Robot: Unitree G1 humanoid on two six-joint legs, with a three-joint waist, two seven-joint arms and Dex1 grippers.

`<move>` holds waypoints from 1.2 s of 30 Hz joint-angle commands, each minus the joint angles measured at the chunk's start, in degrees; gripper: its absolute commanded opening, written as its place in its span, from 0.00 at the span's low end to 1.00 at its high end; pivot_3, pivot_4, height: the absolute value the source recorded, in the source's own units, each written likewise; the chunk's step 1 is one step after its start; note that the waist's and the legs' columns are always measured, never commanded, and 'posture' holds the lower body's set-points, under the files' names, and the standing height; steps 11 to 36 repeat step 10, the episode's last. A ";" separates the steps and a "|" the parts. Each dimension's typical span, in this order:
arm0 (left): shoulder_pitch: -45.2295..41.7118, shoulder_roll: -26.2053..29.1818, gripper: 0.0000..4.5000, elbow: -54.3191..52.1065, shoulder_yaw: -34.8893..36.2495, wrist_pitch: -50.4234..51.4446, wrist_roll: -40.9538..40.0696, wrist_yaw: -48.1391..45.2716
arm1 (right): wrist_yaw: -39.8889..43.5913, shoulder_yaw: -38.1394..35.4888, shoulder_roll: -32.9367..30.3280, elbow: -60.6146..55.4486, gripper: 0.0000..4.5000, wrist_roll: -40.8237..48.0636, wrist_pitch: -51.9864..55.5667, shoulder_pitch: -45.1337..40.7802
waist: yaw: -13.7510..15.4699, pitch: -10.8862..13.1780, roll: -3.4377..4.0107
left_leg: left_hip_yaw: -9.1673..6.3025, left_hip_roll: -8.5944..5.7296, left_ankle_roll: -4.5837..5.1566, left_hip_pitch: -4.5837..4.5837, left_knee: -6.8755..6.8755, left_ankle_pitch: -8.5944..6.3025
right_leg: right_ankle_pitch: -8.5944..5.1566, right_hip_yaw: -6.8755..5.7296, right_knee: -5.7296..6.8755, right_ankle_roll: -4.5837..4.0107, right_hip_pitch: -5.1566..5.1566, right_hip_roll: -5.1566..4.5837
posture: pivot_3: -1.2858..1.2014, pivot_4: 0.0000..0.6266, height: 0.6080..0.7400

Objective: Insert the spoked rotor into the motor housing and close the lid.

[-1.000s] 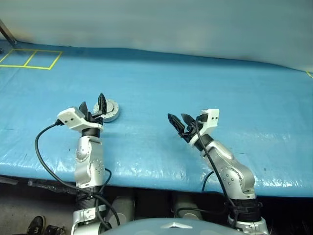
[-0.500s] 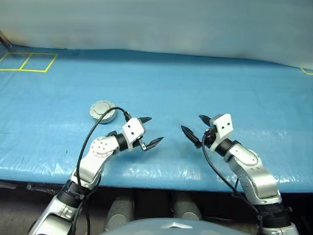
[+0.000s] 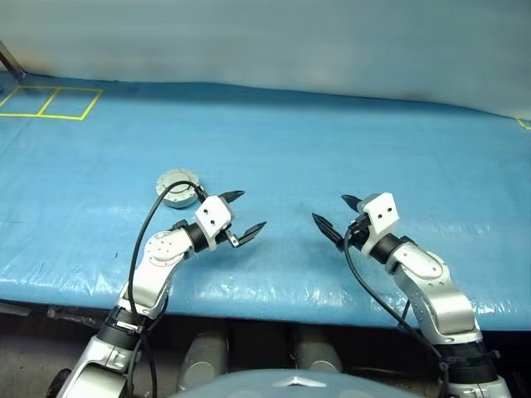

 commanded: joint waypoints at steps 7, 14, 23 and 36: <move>1.58 -1.42 1.00 -2.54 2.51 -1.58 -0.83 0.73 | 3.52 -0.08 -0.23 0.70 1.00 0.16 0.89 -3.35 | -0.01 0.00 0.00 | 0.00 0.00 0.00 0.01 0.01 0.00 | 0.02 0.00 0.01 0.02 0.00 0.00 | 0.52 0.24 1.00; 2.01 -1.43 1.00 -2.07 2.65 -1.90 -0.20 0.95 | 3.63 0.28 0.16 1.52 1.00 -0.54 0.23 -4.08 | -0.03 0.00 0.00 | 0.00 0.00 0.00 0.05 0.05 0.00 | 0.02 0.00 0.03 0.02 0.06 0.00 | 0.52 0.24 1.00; 2.01 -1.43 1.00 -2.07 2.65 -1.90 -0.20 0.95 | 3.63 0.28 0.16 1.52 1.00 -0.54 0.23 -4.08 | -0.03 0.00 0.00 | 0.00 0.00 0.00 0.05 0.05 0.00 | 0.02 0.00 0.03 0.02 0.06 0.00 | 0.52 0.24 1.00; 2.01 -1.43 1.00 -2.07 2.65 -1.90 -0.20 0.95 | 3.63 0.28 0.16 1.52 1.00 -0.54 0.23 -4.08 | -0.03 0.00 0.00 | 0.00 0.00 0.00 0.05 0.05 0.00 | 0.02 0.00 0.03 0.02 0.06 0.00 | 0.52 0.24 1.00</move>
